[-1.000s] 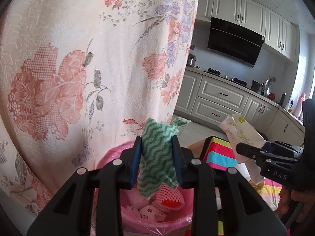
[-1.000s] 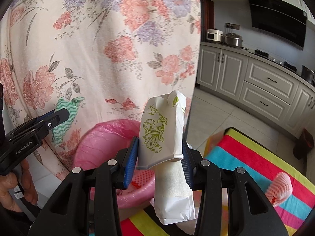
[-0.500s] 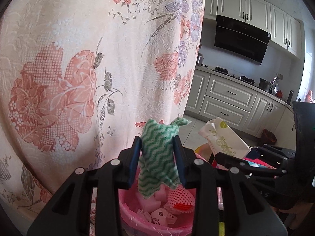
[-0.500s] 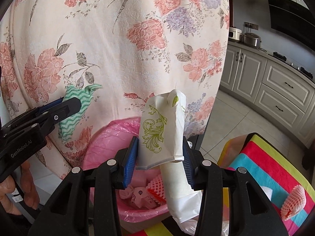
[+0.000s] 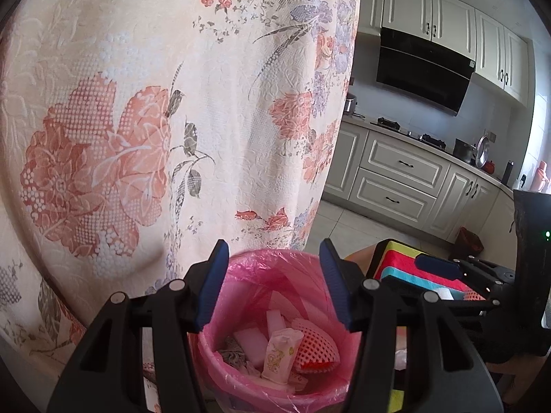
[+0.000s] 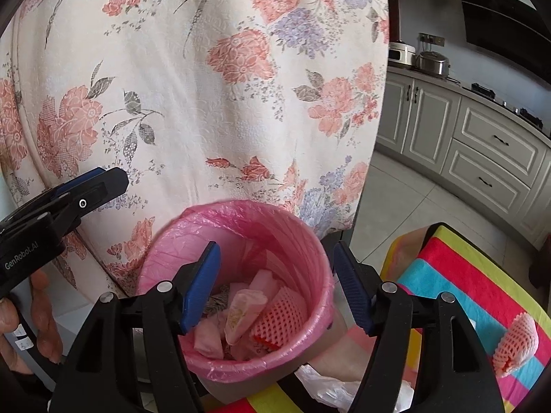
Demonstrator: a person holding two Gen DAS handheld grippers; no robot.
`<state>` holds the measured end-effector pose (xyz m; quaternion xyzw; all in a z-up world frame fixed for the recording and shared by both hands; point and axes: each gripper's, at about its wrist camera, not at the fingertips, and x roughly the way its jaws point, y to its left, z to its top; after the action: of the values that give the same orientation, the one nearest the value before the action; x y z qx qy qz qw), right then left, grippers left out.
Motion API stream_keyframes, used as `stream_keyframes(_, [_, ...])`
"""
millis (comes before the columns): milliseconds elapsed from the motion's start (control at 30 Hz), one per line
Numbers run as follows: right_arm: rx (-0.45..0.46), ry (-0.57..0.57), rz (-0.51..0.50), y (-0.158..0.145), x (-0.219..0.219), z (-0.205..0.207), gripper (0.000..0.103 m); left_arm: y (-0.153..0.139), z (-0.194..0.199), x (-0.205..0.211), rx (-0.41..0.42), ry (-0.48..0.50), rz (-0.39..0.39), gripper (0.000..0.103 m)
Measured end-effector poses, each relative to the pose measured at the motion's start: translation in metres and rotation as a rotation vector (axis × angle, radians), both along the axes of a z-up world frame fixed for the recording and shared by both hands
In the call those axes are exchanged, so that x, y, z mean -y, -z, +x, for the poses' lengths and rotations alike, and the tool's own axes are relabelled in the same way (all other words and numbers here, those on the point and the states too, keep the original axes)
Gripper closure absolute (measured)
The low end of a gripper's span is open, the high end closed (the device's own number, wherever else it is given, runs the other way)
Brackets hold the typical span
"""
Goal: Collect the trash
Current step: 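Move both open tools back to the remaining trash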
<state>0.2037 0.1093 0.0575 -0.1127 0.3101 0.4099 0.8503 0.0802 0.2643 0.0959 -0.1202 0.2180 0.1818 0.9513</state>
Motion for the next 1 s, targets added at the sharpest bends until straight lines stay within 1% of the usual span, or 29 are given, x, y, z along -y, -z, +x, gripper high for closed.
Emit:
stream_keyframes(267, [0.007,0.081,0.021,-0.002,0.044,-0.004,0.036,0.001,-0.002,0.022,-0.005,0.032,-0.001,0.05])
stream_keyframes(367, [0.011,0.119,0.025,-0.002,0.067,-0.004,0.034,0.001,0.001,0.032,-0.008,0.051,0.001,0.05])
stream_keyframes(533, [0.013,0.183,0.031,-0.002,0.104,-0.002,0.033,0.003,0.003,0.052,-0.015,0.085,0.002,0.05])
stream_keyframes(833, [-0.008,0.302,0.037,0.009,0.177,0.005,0.033,0.007,0.015,0.094,-0.037,0.156,0.014,0.05])
stream_keyframes(1000, [-0.024,0.35,0.048,0.016,0.21,0.006,0.032,0.01,0.022,0.119,-0.056,0.198,0.024,0.05])
